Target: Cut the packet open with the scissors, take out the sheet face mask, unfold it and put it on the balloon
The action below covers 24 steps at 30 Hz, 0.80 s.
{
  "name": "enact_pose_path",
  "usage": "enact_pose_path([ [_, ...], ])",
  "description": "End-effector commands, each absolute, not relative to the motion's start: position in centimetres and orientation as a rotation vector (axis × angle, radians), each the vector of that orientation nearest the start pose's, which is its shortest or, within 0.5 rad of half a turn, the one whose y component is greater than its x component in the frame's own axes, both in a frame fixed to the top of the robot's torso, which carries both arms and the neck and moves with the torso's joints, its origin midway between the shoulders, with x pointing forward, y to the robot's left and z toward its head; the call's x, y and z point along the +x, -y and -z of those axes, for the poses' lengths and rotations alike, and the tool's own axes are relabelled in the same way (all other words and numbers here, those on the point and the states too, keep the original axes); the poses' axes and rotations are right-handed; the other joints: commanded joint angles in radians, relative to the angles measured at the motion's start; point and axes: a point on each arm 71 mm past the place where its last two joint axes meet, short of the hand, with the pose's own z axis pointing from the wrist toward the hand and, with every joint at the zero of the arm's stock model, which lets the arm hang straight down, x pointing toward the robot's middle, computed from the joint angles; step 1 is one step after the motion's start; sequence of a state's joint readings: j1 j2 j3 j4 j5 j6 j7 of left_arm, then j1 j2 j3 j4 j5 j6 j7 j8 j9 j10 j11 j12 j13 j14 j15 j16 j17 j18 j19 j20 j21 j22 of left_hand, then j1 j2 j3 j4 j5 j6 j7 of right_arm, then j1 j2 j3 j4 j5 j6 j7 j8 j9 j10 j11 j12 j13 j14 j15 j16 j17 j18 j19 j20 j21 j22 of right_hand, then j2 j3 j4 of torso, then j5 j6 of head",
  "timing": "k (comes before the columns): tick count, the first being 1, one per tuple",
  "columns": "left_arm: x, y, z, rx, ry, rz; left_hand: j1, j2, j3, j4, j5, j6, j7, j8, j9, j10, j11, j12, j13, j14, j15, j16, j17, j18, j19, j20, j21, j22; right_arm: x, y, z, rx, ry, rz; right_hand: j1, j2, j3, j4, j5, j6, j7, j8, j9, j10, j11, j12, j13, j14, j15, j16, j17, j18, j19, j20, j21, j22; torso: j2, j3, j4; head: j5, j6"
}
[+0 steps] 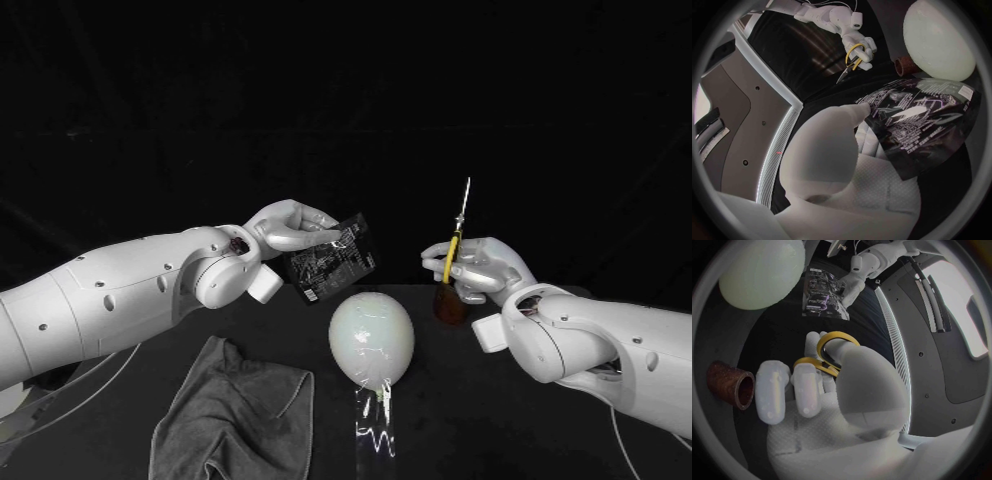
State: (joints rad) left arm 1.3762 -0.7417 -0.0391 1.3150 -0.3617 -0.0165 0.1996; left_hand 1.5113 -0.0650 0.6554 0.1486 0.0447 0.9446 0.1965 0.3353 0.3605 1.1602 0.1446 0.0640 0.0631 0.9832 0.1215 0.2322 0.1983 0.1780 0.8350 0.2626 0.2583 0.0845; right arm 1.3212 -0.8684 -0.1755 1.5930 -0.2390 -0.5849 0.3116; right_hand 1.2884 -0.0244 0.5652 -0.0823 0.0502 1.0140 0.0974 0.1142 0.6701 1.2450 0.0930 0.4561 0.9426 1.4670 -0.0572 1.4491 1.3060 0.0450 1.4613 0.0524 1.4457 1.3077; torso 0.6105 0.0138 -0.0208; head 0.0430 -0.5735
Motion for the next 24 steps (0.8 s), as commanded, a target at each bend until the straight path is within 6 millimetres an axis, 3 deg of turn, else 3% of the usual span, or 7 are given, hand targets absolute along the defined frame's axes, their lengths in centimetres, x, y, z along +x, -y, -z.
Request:
enact_pose_path([
  [1,54.1,-19.2,10.6,-0.629,-1.719,1.527,-0.009,-0.002,0.0,-0.004,0.003,0.007,-0.002,0.006,0.005,0.009,-0.001,0.0,0.0,0.009,0.001,0.004,0.001,0.006,0.008,0.0,0.004,0.001,48.2,21.1,16.4,0.986,-1.409,-1.226,-0.01,-0.005,-0.007,-0.009,0.0,-0.007,0.01,-0.013,-0.01,0.285,-0.079,0.579,0.1,0.068,0.005,0.02,0.058,-0.014,0.029,0.004,0.017,0.183,0.001,0.0001,0.0005,-0.009,0.005],
  [5,53.9,-18.5,10.4,-0.62,-1.728,1.545,-0.009,-0.001,0.001,-0.005,0.003,0.007,-0.003,0.006,0.005,0.009,-0.001,0.0,0.0,0.009,0.0,0.004,0.001,0.006,0.009,-0.001,0.004,0.001,47.9,20.2,16.4,0.989,-1.431,-1.25,-0.028,-0.036,-0.027,-0.013,-0.002,-0.05,0.027,-0.05,-0.037,0.288,-0.065,0.674,0.19,0.076,0.016,0.049,0.11,-0.023,0.051,0.011,0.048,0.206,0.001,0.0002,0.0012,-0.015,0.006],
  [11,53.7,-17.6,10.2,-0.603,-1.739,1.564,-0.011,0.0,0.002,-0.005,0.003,0.007,-0.003,0.007,0.005,0.01,-0.001,0.0,0.0,0.01,0.0,0.004,0.001,0.006,0.009,-0.001,0.005,0.001,47.5,19.0,16.3,0.964,-1.461,-1.283,-0.047,-0.067,-0.056,-0.014,-0.001,-0.117,0.048,-0.053,-0.089,0.281,-0.047,0.726,0.236,0.085,0.034,0.078,0.165,-0.029,0.066,0.029,0.069,0.223,0.001,-0.0009,0.0011,-0.026,0.009],
  [16,53.6,-17.0,10.0,-0.589,-1.749,1.578,-0.011,0.0,0.002,-0.006,0.003,0.007,-0.003,0.007,0.005,0.01,-0.001,0.0,0.0,0.01,0.0,0.004,0.001,0.006,0.01,-0.001,0.005,0.001,47.3,18.2,16.3,0.939,-1.478,-1.303,-0.048,-0.085,-0.082,-0.018,-0.002,-0.171,0.045,-0.055,-0.121,0.275,-0.045,0.744,0.251,0.087,0.037,0.088,0.185,-0.03,0.069,0.034,0.074,0.228,0.0,-0.0012,0.0017,-0.03,0.008],
  [19,53.4,-16.7,9.9,-0.58,-1.755,1.585,-0.011,0.0,0.002,-0.006,0.003,0.007,-0.003,0.007,0.005,0.01,-0.001,0.0,0.0,0.01,0.0,0.004,0.001,0.006,0.01,-0.001,0.005,0.001,47.2,17.9,16.2,0.925,-1.483,-1.313,-0.042,-0.092,-0.103,-0.02,-0.002,-0.279,0.038,-0.058,-0.173,0.271,-0.052,0.751,0.255,0.088,0.033,0.091,0.191,-0.03,0.071,0.033,0.078,0.23,0.0,-0.0015,0.0018,-0.028,0.008],
  [22,53.3,-16.5,9.8,-0.574,-1.758,1.588,-0.012,0.0,0.002,-0.006,0.003,0.007,-0.003,0.007,0.005,0.011,-0.001,0.0,0.0,0.011,0.0,0.004,0.001,0.006,0.01,-0.001,0.005,0.001,47.2,17.6,16.2,0.91,-1.488,-1.322,-0.042,-0.094,-0.113,-0.019,-0.002,-0.311,0.034,-0.058,-0.191,0.27,-0.054,0.753,0.257,0.089,0.03,0.092,0.194,-0.03,0.071,0.032,0.078,0.231,0.0,-0.0013,0.002,-0.029,0.008],
  [24,53.3,-16.4,9.7,-0.57,-1.76,1.59,-0.012,0.0,0.002,-0.006,0.003,0.007,-0.003,0.007,0.005,0.011,-0.001,0.0,0.0,0.011,0.0,0.004,0.001,0.006,0.01,-0.001,0.005,0.001,47.1,17.4,16.1,0.897,-1.495,-1.332,-0.039,-0.101,-0.127,-0.021,-0.002,-0.38,0.033,-0.062,-0.229,0.269,-0.057,0.755,0.258,0.089,0.028,0.094,0.197,-0.031,0.072,0.03,0.079,0.232,0.0,-0.0013,0.0015,-0.029,0.008],
])
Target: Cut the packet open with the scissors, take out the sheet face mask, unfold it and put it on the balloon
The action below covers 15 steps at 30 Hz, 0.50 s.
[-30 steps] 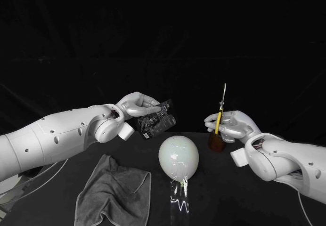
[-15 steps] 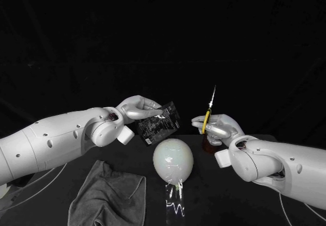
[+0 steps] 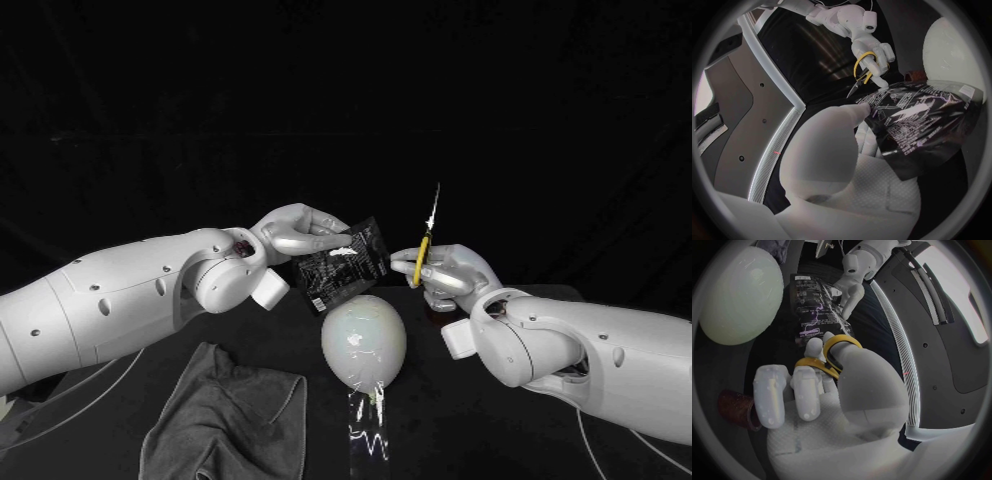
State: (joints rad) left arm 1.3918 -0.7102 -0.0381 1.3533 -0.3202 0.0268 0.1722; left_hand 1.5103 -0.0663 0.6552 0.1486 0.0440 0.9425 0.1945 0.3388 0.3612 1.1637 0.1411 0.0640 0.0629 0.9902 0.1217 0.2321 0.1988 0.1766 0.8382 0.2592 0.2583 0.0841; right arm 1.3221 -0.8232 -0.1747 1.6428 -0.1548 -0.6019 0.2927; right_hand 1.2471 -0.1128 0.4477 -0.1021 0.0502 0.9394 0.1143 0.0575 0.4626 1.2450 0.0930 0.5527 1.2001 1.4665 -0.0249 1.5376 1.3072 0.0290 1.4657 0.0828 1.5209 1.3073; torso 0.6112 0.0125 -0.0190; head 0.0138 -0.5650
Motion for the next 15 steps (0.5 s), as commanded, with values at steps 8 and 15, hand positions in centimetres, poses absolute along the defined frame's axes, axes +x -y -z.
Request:
enact_pose_path([
  [8,53.15,-15.8,9.56,-0.555,-1.769,1.602,-0.012,0.002,0.003,-0.007,0.004,0.009,-0.001,0.004,0.005,0.008,0.002,0.0,0.0,0.004,0.0,0.004,0.001,0.007,0.007,0.002,0.006,0.002,46.94,16.58,16.03,0.854,-1.515,-1.362,0.003,-0.018,-0.056,0.004,-0.002,-0.423,0.02,-0.01,-0.088,0.267,-0.054,0.662,0.002,0.091,-0.003,0.009,0.205,-0.015,0.067,-0.003,0.004,0.233,-0.001,0.0003,-0.0003,0.002,-0.001],
  [15,52.89,-15.54,9.44,-0.542,-1.778,1.612,-0.012,0.002,0.003,-0.007,0.004,0.01,-0.001,0.004,0.005,0.008,0.002,0.0,0.0,0.005,-0.001,0.004,0.001,0.007,0.008,0.001,0.006,0.002,47.01,16.58,16.0,0.845,-1.514,-1.36,0.009,-0.014,-0.072,0.005,-0.002,-0.459,0.021,-0.011,-0.108,0.266,-0.053,0.661,-0.001,0.091,-0.002,0.009,0.204,-0.014,0.066,-0.001,0.002,0.232,-0.001,0.0006,-0.0014,0.001,-0.001],
])
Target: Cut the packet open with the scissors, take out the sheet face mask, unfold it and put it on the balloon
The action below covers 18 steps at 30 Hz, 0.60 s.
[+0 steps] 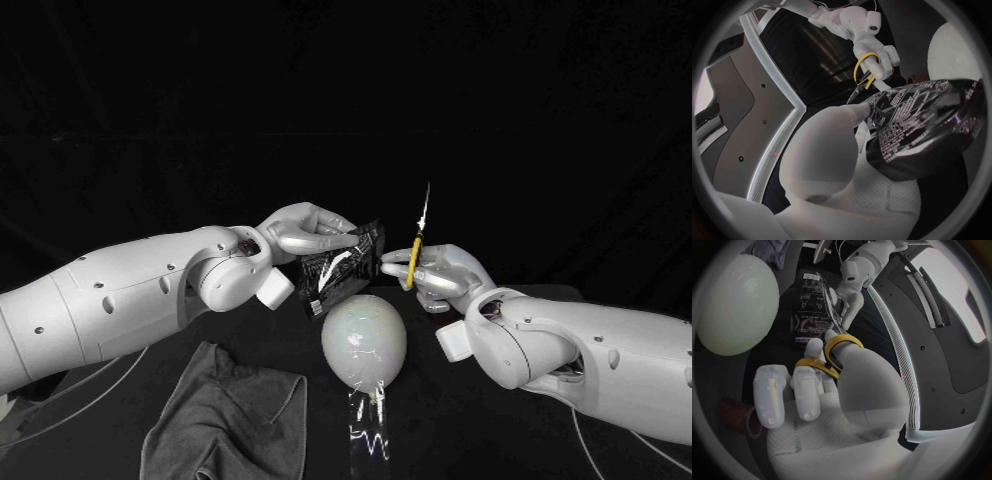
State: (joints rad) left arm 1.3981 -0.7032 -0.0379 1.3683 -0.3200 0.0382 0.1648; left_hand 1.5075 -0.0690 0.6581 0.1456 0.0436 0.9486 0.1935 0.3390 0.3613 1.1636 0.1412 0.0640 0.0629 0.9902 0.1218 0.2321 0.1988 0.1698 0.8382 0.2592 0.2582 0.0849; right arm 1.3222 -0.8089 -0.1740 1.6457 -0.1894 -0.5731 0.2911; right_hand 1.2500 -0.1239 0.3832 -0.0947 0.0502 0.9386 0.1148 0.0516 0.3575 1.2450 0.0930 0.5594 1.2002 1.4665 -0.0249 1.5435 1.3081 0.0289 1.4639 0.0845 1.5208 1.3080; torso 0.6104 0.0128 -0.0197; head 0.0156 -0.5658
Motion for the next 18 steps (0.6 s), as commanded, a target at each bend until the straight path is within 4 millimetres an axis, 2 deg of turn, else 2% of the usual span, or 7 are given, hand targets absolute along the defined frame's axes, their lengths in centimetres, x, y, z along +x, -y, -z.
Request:
enact_pose_path([
  [1,52.8,-15.5,9.4,-0.541,-1.779,1.613,-0.01,0.005,0.0,-0.004,0.004,0.003,0.0,0.004,0.005,0.008,0.002,0.0,0.0,0.005,-0.001,0.004,0.001,0.014,0.008,0.001,0.006,0.001,47.0,16.6,16.0,0.845,-1.512,-1.36,0.007,-0.003,-0.007,-0.002,-0.002,-0.458,0.021,-0.005,-0.003,0.266,-0.053,0.654,-0.001,0.091,-0.002,0.003,0.203,-0.014,0.068,-0.002,0.002,0.232,0.0,0.0003,-0.0007,-0.001,0.0],
  [18,52.4,-15.7,9.2,-0.517,-1.795,1.609,-0.014,0.008,0.003,-0.009,0.004,0.005,-0.002,0.006,0.007,0.013,0.0,0.0,0.0,0.009,-0.002,0.003,0.001,0.014,0.01,0.0,0.008,0.001,47.4,18.1,15.8,0.854,-1.468,-1.321,0.017,0.007,-0.012,-0.003,-0.002,-0.454,0.02,-0.002,0.0,0.265,-0.052,0.652,-0.004,0.092,-0.001,0.005,0.208,-0.015,0.068,-0.002,0.003,0.232,-0.001,0.0004,-0.0007,-0.004,0.006],
])
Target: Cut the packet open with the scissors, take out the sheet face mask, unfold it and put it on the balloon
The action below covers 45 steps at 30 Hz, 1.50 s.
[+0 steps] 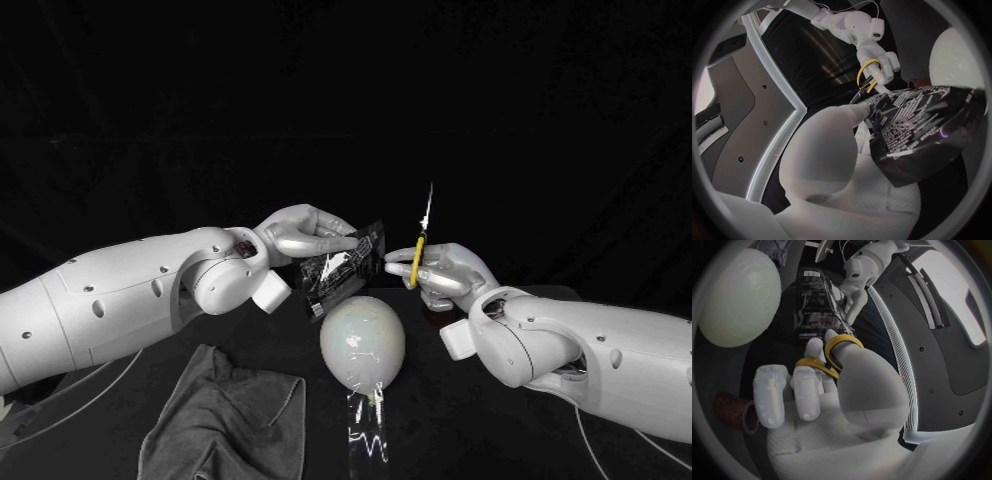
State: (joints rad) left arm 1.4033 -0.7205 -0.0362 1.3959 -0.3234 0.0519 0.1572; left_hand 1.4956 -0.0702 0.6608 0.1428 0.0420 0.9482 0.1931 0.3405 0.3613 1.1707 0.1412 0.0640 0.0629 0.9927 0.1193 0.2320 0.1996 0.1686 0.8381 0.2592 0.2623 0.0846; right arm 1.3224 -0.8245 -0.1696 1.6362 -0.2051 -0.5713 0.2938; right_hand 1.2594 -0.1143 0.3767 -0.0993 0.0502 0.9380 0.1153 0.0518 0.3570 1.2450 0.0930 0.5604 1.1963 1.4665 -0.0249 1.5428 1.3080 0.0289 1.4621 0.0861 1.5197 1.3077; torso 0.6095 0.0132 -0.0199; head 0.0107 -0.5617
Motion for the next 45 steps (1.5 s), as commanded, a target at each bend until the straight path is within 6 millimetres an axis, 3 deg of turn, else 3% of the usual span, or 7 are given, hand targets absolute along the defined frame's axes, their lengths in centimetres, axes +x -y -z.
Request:
enact_pose_path([
  [1,52.4,-15.7,9.1,-0.516,-1.796,1.609,-0.002,0.009,0.0,-0.006,0.006,0.006,-0.002,0.005,0.007,0.006,0.0,0.0,0.0,0.006,0.0,0.004,0.0,0.015,0.01,0.0,0.004,0.001,47.4,18.2,15.7,0.855,-1.465,-1.319,0.009,-0.001,-0.006,0.001,-0.002,-0.452,0.02,-0.002,0.001,0.265,-0.052,0.651,0.0,0.092,-0.001,0.006,0.208,-0.015,0.071,-0.003,0.005,0.233,0.0,-0.0002,-0.0005,0.001,0.002],
  [20,52.1,-15.3,9.1,-0.492,-1.813,1.611,-0.007,0.011,0.001,-0.012,0.006,0.006,-0.003,0.007,0.01,0.009,-0.001,0.0,0.0,0.01,-0.001,0.003,0.001,0.016,0.018,-0.004,0.01,0.004,47.1,18.1,15.4,0.829,-1.47,-1.339,0.031,0.009,-0.011,-0.007,-0.002,-0.463,0.016,-0.003,-0.007,0.265,-0.056,0.651,-0.001,0.093,-0.003,0.007,0.212,-0.015,0.072,-0.004,0.007,0.235,0.0,0.0,0.0,0.003,0.002],
  [26,52.1,-15.1,9.1,-0.487,-1.815,1.61,-0.008,0.011,0.001,-0.013,0.006,0.006,-0.003,0.007,0.01,0.009,-0.001,-0.001,0.0,0.01,-0.001,0.003,0.001,0.016,0.018,-0.004,0.01,0.004,46.7,17.2,15.3,0.807,-1.492,-1.369,0.034,0.016,-0.02,-0.007,-0.002,-0.42,0.016,0.009,0.015,0.265,-0.053,0.654,0.001,0.093,-0.002,0.009,0.215,-0.016,0.073,-0.004,0.007,0.235,0.0,0.0,0.0005,0.002,0.002],
  [32,52.3,-15.0,9.2,-0.484,-1.817,1.605,-0.008,0.011,0.001,-0.013,0.006,0.006,-0.003,0.007,0.01,0.01,-0.001,-0.001,0.0,0.01,-0.001,0.003,0.001,0.015,0.018,-0.004,0.01,0.004,46.2,16.5,15.2,0.783,-1.515,-1.393,0.038,0.033,-0.042,-0.003,-0.002,-0.272,0.036,0.046,0.078,0.266,-0.036,0.662,0.005,0.095,0.012,0.011,0.22,-0.016,0.073,0.003,0.008,0.236,0.0,-0.0007,0.0002,0.001,0.002],
  [34,52.3,-15.0,9.2,-0.482,-1.817,1.604,-0.009,0.012,0.002,-0.013,0.006,0.006,-0.003,0.008,0.01,0.01,-0.001,-0.001,0.0,0.01,-0.001,0.002,0.001,0.015,0.018,-0.004,0.01,0.004,46.1,16.3,15.2,0.779,-1.52,-1.395,0.039,0.05,-0.041,0.002,-0.003,-0.161,0.047,0.078,0.122,0.267,-0.029,0.666,0.008,0.096,0.018,0.013,0.224,-0.016,0.074,0.007,0.009,0.237,0.0,-0.0008,0.0002,0.0,0.001],
  [37,52.3,-14.9,9.2,-0.48,-1.816,1.603,-0.009,0.012,0.002,-0.013,0.006,0.006,-0.003,0.008,0.01,0.01,-0.001,-0.001,0.0,0.01,-0.001,0.002,0.001,0.015,0.018,-0.004,0.01,0.004,46.0,16.2,15.2,0.772,-1.529,-1.399,0.04,0.069,-0.036,0.006,-0.001,-0.105,0.046,0.1,0.123,0.267,-0.026,0.669,0.009,0.096,0.023,0.014,0.228,-0.017,0.075,0.012,0.011,0.238,0.0,-0.0004,0.0003,0.0,0.001],
  [45,52.5,-14.9,9.2,-0.483,-1.811,1.596,-0.009,0.012,0.002,-0.013,0.006,0.006,-0.003,0.008,0.01,0.01,-0.001,-0.001,0.0,0.01,-0.001,0.002,0.001,0.015,0.018,-0.004,0.011,0.004,45.9,16.1,15.2,0.751,-1.538,-1.398,0.035,0.165,-0.002,0.043,-0.001,0.098,-0.024,0.189,0.143,0.268,-0.081,0.688,0.025,0.097,-0.014,0.015,0.231,-0.016,0.073,-0.002,0.008,0.237,-0.001,0.0002,0.0,0.002,-0.002],
])
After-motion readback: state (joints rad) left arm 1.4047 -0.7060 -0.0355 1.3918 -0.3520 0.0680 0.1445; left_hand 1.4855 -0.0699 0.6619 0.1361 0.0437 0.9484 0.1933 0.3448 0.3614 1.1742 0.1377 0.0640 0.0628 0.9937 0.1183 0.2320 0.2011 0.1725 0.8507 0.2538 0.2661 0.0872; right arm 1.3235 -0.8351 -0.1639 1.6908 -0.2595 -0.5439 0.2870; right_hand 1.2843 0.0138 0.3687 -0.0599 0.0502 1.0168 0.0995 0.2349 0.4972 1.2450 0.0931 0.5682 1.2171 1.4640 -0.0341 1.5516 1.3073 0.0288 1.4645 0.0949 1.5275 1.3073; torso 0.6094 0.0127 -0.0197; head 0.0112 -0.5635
